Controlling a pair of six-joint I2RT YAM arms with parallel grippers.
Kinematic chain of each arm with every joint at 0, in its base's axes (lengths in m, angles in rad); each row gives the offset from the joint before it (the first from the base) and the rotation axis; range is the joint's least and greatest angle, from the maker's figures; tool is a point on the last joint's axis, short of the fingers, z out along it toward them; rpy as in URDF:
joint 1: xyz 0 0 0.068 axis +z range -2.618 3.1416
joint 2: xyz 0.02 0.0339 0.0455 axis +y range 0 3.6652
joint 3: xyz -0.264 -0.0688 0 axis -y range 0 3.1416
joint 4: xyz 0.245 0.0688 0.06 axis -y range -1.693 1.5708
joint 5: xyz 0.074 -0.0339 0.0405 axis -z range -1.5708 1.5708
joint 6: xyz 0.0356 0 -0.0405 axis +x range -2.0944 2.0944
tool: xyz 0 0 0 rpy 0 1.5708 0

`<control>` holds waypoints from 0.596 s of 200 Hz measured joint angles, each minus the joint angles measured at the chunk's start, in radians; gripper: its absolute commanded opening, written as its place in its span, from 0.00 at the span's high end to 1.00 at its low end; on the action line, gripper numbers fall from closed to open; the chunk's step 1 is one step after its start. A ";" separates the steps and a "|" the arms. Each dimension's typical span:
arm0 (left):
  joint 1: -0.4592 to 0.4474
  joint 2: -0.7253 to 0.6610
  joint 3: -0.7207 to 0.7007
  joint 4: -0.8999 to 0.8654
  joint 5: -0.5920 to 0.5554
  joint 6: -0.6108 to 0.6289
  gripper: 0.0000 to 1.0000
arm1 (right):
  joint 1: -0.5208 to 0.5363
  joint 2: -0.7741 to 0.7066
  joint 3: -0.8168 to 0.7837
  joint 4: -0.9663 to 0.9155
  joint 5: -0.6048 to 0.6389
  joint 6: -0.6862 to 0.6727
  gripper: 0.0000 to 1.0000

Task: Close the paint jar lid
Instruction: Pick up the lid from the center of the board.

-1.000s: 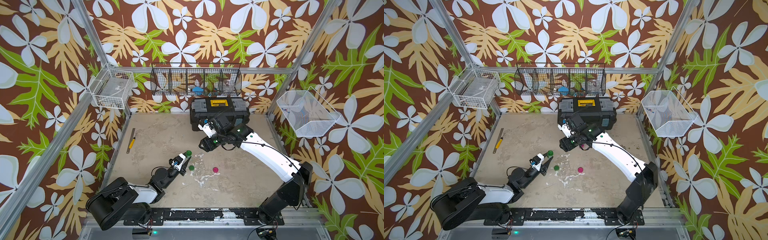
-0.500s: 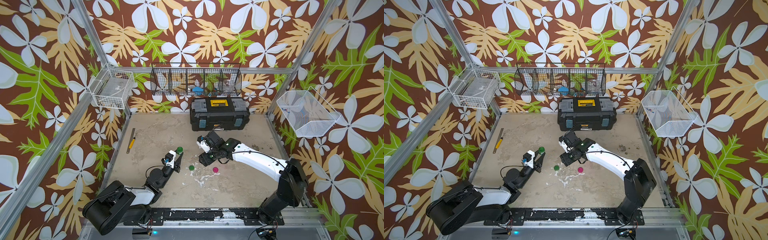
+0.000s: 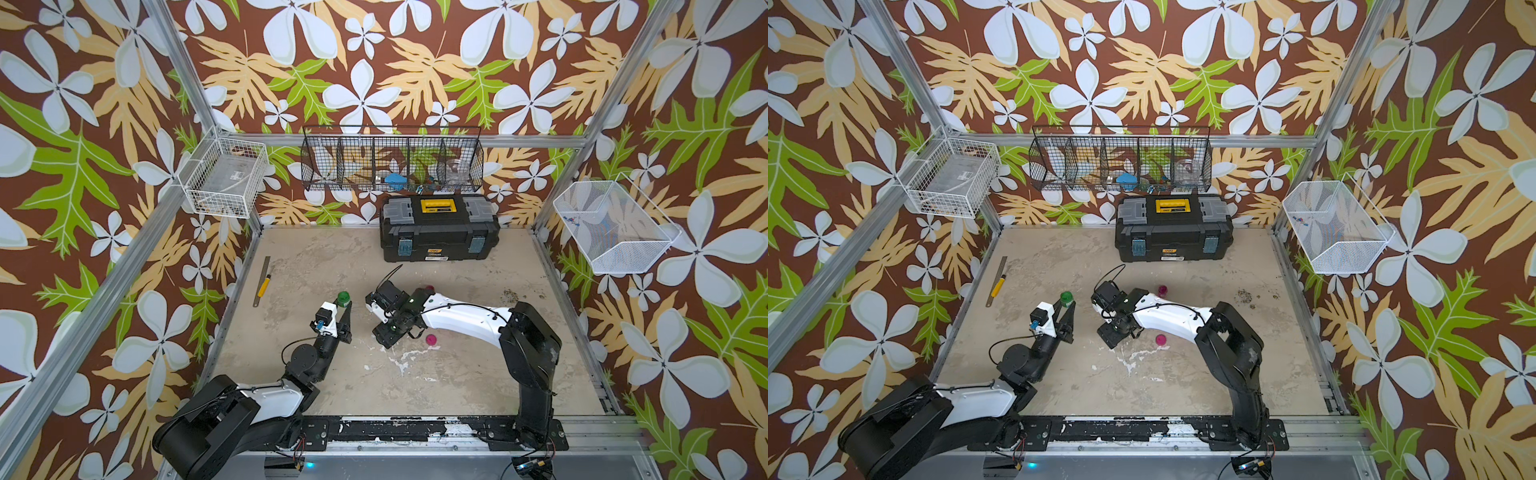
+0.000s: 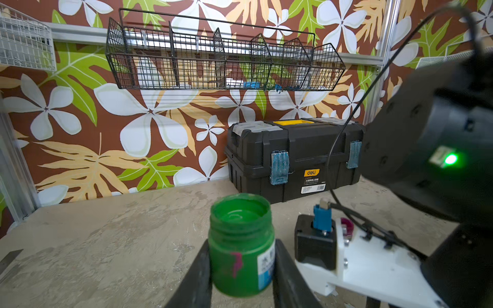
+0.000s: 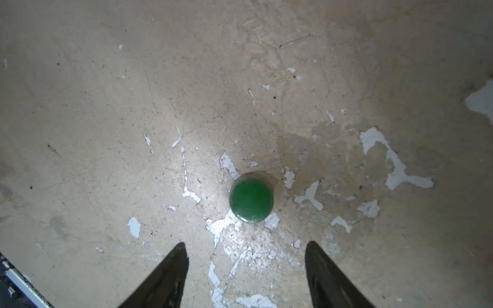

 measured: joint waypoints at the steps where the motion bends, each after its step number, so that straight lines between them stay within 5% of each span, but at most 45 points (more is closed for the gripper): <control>1: 0.000 0.000 0.000 0.000 -0.002 0.000 0.84 | 0.000 0.001 0.001 0.000 0.000 0.000 0.30; 119: 0.000 -0.011 -0.006 0.007 -0.021 0.000 0.84 | 0.022 0.135 0.087 -0.039 0.029 0.008 0.45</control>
